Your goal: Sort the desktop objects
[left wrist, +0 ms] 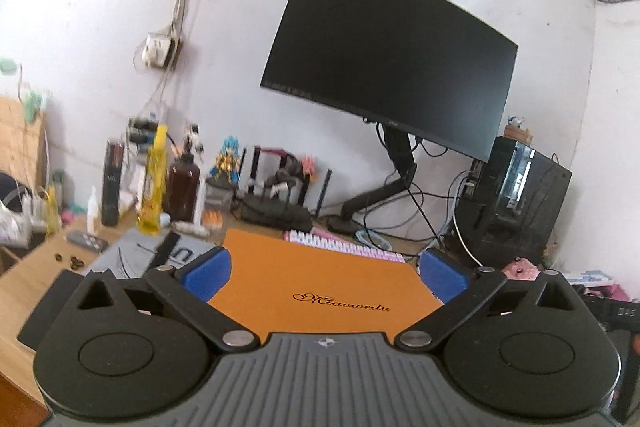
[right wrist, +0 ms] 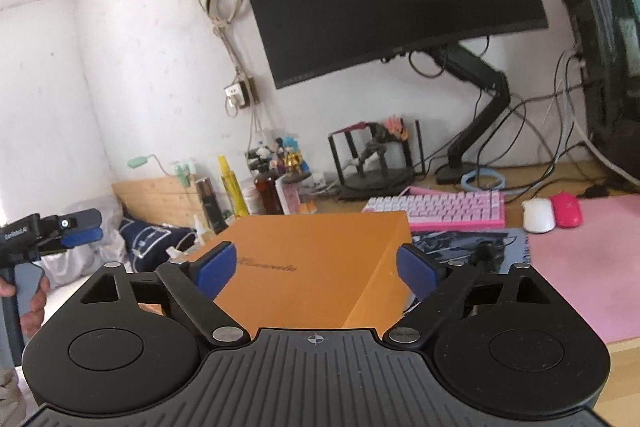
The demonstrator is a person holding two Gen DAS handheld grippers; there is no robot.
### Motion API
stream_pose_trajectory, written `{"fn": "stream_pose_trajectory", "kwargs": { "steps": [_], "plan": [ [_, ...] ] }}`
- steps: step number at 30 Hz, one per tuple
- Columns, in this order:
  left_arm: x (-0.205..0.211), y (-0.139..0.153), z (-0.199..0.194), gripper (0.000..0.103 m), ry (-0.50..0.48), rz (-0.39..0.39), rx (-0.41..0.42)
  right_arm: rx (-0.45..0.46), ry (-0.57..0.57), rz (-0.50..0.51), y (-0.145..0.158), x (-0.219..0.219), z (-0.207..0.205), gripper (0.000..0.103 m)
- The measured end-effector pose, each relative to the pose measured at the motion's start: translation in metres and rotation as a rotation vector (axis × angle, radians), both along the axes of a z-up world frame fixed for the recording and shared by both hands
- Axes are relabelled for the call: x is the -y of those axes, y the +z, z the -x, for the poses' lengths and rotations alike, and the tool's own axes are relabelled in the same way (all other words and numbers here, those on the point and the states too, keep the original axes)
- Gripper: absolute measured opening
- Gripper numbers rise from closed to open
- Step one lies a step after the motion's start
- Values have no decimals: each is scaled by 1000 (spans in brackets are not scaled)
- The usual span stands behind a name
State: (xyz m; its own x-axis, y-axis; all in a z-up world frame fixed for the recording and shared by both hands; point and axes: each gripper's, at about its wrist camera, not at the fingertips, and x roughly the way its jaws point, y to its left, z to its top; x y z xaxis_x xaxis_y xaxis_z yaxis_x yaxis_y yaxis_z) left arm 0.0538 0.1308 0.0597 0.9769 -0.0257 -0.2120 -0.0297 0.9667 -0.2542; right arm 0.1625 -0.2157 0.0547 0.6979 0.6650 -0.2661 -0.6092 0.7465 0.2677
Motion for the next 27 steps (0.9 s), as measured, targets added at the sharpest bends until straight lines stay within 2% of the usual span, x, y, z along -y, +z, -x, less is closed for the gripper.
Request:
{"fn": "stream_pose_trajectory", "kwargs": {
  "steps": [4,6,7,9,17,27],
  "plan": [
    [22,-7,17,103,44,-70,68,26,3,-26,-4,9,24,90],
    [31,-12,23,103,61,-90,94,64,-22,-27,-8,12,37,96],
    [35,-15,24,103,68,-95,102,88,-35,-24,-10,13,42,103],
    [42,-20,28,103,81,-103,119,132,-60,-20,-16,16,54,103],
    [73,-44,43,103,134,-137,184,181,-128,-10,-38,25,82,103],
    [92,-59,36,103,200,-215,100,151,-164,-1,-67,18,87,103]
  ]
}}
